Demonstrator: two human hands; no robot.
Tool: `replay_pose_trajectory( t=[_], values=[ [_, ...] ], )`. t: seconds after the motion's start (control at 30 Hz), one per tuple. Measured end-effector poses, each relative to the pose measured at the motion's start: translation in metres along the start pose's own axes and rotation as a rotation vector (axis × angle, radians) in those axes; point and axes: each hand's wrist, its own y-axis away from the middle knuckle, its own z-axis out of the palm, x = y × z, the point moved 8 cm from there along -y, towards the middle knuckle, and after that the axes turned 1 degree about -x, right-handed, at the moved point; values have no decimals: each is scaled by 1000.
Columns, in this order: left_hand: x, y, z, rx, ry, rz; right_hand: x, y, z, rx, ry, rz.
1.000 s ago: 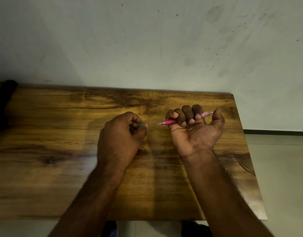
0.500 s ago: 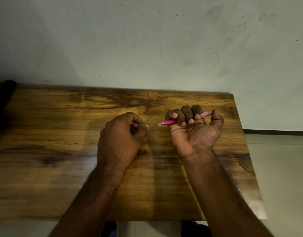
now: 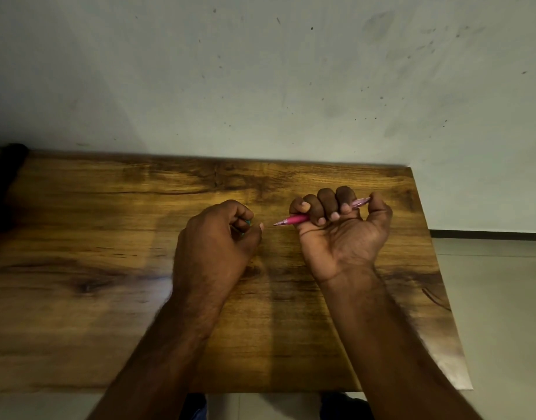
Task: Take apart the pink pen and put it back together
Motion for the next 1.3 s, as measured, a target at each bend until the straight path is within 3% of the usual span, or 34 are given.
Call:
replay_pose_trajectory(
  t=[1.3],
  values=[
    [-2,0,5,-36,-34,-23,3,-2,-1,-13,29,10]
  ],
)
